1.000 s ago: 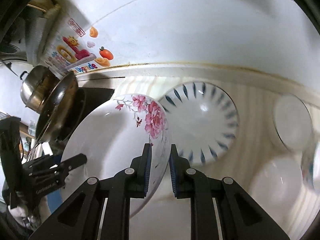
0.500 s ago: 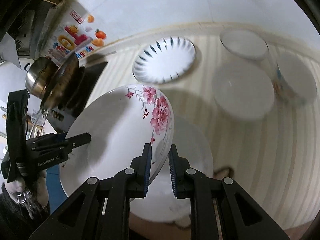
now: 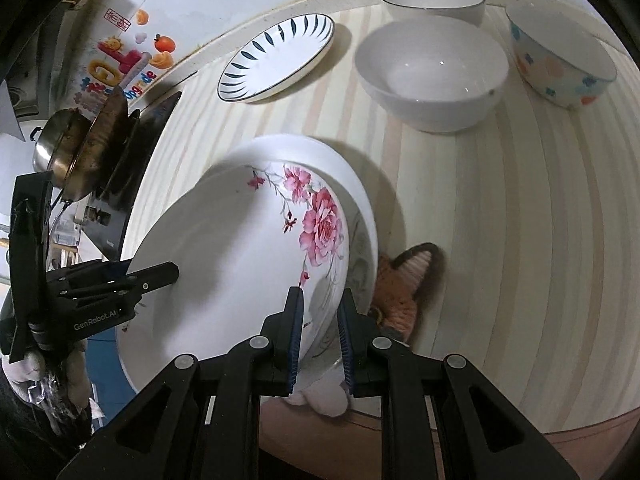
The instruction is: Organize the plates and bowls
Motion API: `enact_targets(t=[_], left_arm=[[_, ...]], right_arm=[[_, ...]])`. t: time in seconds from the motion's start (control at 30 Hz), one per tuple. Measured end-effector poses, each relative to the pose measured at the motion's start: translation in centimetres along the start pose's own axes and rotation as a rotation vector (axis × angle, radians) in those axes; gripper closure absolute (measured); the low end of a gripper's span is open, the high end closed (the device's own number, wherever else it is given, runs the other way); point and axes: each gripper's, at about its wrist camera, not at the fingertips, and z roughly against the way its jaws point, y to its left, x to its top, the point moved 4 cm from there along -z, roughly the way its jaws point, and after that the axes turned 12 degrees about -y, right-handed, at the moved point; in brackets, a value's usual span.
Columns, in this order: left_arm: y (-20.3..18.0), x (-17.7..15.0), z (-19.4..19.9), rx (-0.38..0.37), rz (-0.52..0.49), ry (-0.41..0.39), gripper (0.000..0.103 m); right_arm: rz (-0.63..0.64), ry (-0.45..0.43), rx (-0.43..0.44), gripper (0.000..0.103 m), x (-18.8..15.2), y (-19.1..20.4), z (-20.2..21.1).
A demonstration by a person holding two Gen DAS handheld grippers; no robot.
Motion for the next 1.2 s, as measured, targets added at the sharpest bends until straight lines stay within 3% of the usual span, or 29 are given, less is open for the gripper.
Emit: enact_targets(t=[0.77, 1.2], left_arm=[[-1.1, -0.8, -1.9, 0.066, -0.067, 0.026, 0.066], [-0.4, 0.0, -1.0, 0.054, -0.063, 0.022, 0.066]], right_arm=[[0.057, -0.001, -0.073, 0.084, 1.9, 0.6, -0.7], [-0.02, 0.047, -0.09, 0.083, 2.1, -0.5, -0.1]])
